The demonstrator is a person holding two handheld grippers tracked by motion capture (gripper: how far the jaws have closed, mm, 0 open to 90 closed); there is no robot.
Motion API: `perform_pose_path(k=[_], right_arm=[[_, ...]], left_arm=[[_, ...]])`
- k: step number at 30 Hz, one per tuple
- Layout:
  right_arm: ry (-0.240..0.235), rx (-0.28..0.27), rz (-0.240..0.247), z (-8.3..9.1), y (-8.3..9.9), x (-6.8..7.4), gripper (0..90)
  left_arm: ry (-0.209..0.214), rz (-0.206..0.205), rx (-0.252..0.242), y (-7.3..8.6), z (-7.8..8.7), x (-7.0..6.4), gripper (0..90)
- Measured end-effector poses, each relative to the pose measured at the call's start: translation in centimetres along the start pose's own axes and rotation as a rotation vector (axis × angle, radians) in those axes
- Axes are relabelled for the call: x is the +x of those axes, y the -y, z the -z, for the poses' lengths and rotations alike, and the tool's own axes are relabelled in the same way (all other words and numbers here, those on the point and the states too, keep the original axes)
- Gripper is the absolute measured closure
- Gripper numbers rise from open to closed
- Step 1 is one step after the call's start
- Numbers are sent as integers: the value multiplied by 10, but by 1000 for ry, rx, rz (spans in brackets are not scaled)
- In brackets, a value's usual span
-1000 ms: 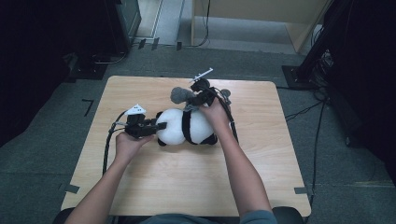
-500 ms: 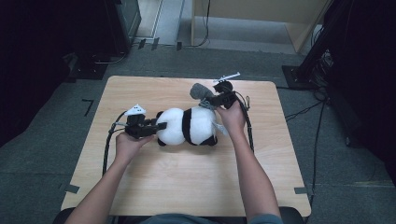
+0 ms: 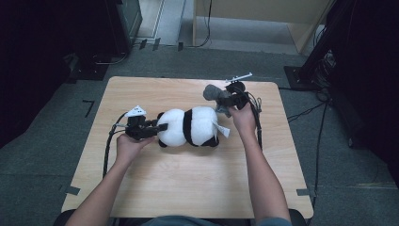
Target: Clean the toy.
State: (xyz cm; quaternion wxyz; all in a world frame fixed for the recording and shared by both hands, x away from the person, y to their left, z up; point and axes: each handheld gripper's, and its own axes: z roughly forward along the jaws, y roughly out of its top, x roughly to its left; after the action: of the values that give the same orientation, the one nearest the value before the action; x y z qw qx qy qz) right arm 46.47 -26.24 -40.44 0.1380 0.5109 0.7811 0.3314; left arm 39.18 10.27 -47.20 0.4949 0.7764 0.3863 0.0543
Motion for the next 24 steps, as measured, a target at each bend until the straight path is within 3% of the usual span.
perform_pose_path(k=[4, 8, 19, 24], right_arm=[[-17, -33, 48, 11, -20, 20, 761], [-49, -33, 94, 8, -39, 48, 761], [-176, -4, 213, -33, -63, 141, 759], [-215, 25, 250, -51, -63, 168, 756]], left_arm=[[-3, -2, 2, 0, 0, -1, 585], [-5, -2, 4, 0, 1, -1, 585], [-6, -8, 7, -1, 1, -2, 586], [-12, -12, 10, -1, 1, -3, 586]])
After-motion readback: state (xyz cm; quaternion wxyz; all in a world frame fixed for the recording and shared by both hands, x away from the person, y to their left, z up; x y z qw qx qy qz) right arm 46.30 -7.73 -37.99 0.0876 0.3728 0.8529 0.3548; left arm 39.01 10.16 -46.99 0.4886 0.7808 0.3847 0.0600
